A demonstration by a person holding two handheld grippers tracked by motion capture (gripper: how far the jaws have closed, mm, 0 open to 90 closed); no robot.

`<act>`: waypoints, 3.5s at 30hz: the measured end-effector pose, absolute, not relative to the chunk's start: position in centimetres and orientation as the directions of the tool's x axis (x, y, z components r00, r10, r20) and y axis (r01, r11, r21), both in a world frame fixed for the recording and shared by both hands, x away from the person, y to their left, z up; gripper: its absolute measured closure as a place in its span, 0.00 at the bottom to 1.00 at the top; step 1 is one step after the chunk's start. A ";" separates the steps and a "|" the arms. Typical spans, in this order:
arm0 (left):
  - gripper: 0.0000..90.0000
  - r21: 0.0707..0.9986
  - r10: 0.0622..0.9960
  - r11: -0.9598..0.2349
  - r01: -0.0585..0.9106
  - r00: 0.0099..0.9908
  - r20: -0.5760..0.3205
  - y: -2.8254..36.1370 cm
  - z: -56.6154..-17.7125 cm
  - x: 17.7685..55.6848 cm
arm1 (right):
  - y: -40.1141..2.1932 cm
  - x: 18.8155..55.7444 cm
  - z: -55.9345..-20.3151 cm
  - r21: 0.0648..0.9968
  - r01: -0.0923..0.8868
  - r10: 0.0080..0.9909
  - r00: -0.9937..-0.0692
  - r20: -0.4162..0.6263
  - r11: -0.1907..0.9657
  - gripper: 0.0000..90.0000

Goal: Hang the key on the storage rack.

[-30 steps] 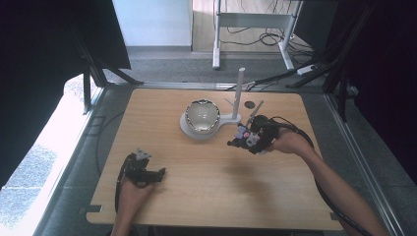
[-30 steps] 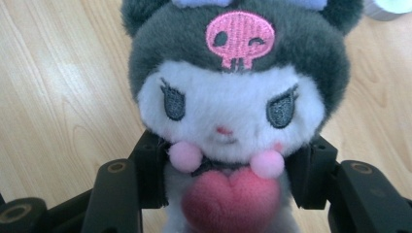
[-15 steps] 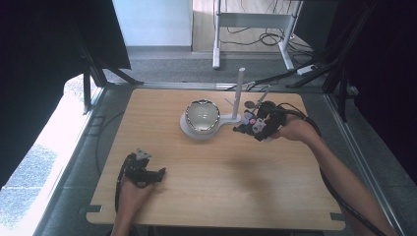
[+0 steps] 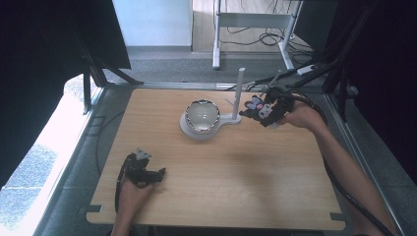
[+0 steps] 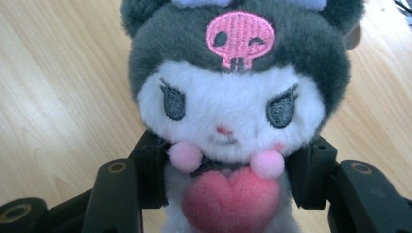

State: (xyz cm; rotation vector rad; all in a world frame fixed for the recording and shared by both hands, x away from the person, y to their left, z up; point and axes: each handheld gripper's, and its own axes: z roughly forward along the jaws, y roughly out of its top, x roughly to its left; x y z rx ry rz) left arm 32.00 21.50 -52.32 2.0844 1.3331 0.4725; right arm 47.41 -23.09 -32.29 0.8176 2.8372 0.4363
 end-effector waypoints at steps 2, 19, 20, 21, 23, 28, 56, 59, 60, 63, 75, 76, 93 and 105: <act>0.01 0.662 0.903 -0.305 0.684 0.429 -0.027 21.5 -52.3 32.0 | -23.2 47.8 -32.1 0.320 0.501 0.547 -0.834 -0.068 0.804 0.48; 0.01 0.661 0.903 -0.306 0.685 0.430 -0.028 21.5 -52.3 32.0 | -23.9 50.9 -29.2 0.360 0.544 0.616 -0.779 -0.118 0.758 0.48; 0.01 0.661 0.903 -0.306 0.685 0.430 -0.028 21.5 -52.3 32.0 | -24.0 51.0 -29.1 0.362 0.549 0.622 -0.774 -0.120 0.753 0.48; 0.02 0.661 0.902 -0.306 0.685 0.430 -0.028 21.5 -52.3 32.0 | -24.0 51.2 -28.9 0.366 0.549 0.623 -0.773 -0.121 0.752 0.48; 0.01 0.661 0.903 -0.306 0.685 0.430 -0.028 21.5 -52.3 32.0 | -24.0 51.5 -28.6 0.371 0.553 0.631 -0.766 -0.125 0.746 0.48; 0.02 0.661 0.902 -0.306 0.685 0.430 -0.028 21.5 -52.3 32.0 | -24.1 52.3 -28.1 0.383 0.557 0.641 -0.755 -0.134 0.737 0.48; 0.01 0.661 0.903 -0.306 0.685 0.430 -0.027 21.5 -52.3 32.0 | -20.7 52.5 -29.3 0.388 0.509 0.585 -0.805 -0.103 0.769 0.48; 0.02 0.661 0.903 -0.306 0.685 0.429 -0.027 21.5 -52.3 32.0 | -20.3 52.5 -30.1 0.377 0.506 0.575 -0.813 -0.091 0.776 0.48; 0.01 0.661 0.903 -0.306 0.685 0.430 -0.027 21.5 -52.3 32.0 | -20.2 52.5 -30.5 0.374 0.508 0.575 -0.814 -0.086 0.776 0.48; 0.01 0.661 0.902 -0.306 0.685 0.430 -0.028 21.5 -52.3 32.0 | -20.1 52.6 -31.4 0.368 0.512 0.572 -0.817 -0.069 0.776 0.48; 0.01 0.663 0.903 -0.304 0.684 0.428 -0.027 21.5 -52.3 32.0 | -19.8 53.1 -34.6 0.345 0.529 0.572 -0.820 -0.028 0.775 0.48; 0.01 0.663 0.903 -0.305 0.683 0.428 -0.026 21.5 -52.3 32.0 | -19.8 53.1 -34.8 0.342 0.531 0.573 -0.819 -0.027 0.775 0.48; 0.02 0.663 0.904 -0.303 0.685 0.427 -0.028 21.5 -52.3 32.0 | -20.6 54.5 -38.4 0.343 0.572 0.618 -0.786 -0.033 0.745 0.47; 0.02 0.662 0.904 -0.303 0.685 0.427 -0.028 21.5 -52.3 32.0 | -18.7 54.6 -39.9 0.318 0.510 0.569 -0.813 -0.125 0.799 0.36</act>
